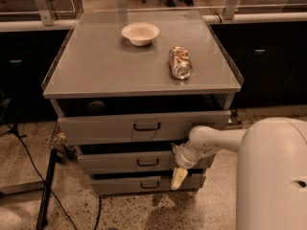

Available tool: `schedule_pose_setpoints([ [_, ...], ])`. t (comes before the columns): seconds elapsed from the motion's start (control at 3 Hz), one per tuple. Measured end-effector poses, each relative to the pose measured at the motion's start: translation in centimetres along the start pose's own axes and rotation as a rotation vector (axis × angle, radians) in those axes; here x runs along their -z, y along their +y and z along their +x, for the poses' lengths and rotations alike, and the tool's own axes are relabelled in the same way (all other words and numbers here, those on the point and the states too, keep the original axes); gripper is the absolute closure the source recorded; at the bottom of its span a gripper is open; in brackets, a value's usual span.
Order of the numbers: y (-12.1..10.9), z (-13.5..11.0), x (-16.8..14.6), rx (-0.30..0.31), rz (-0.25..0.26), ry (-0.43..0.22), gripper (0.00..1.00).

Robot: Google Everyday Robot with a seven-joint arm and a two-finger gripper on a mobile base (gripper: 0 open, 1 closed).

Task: Open middle drawer

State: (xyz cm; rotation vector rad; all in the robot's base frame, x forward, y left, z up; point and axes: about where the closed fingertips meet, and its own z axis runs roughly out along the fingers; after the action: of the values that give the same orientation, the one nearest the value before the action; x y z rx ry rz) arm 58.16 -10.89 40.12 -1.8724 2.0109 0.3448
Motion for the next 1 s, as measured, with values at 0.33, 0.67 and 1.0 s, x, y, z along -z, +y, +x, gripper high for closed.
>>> schedule_pose_setpoints([
  [0.33, 0.2, 0.1, 0.0, -0.007, -0.018, 0.009, 0.0],
  [0.67, 0.5, 0.2, 0.3, -0.016, -0.042, 0.02, 0.0],
  [1.0, 1.2, 0.5, 0.7, -0.036, -0.087, 0.032, 0.0],
])
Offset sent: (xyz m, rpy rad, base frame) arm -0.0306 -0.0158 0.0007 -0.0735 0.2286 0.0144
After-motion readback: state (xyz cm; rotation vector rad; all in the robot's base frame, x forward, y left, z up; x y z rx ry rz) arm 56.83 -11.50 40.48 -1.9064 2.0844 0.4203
